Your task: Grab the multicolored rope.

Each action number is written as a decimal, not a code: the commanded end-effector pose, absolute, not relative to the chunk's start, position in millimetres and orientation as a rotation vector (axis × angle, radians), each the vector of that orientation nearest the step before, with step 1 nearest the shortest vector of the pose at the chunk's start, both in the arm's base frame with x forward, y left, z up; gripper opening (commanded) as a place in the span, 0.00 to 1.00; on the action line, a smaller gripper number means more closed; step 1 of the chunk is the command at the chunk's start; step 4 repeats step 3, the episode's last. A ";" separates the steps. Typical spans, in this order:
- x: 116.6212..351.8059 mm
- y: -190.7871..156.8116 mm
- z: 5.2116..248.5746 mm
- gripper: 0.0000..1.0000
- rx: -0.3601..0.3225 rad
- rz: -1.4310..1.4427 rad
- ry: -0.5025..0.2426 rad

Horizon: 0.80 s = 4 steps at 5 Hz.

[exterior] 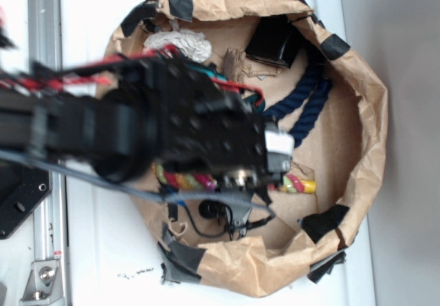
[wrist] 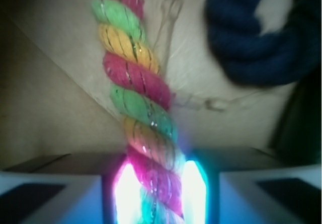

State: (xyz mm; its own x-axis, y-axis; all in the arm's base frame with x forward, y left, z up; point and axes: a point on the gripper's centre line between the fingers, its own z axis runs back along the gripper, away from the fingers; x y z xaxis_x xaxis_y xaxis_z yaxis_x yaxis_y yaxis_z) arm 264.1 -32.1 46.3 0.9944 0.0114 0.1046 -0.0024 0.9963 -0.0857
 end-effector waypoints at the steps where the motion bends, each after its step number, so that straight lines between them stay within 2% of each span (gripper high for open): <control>1: 271.9 -14.4 152.5 0.00 0.067 0.045 -0.315; 2: 262.4 -23.4 182.0 0.00 -0.012 0.029 -0.277; 3: 256.4 -34.4 178.6 0.00 0.055 0.108 -0.248; 4: 256.4 -34.4 178.6 0.00 0.055 0.108 -0.248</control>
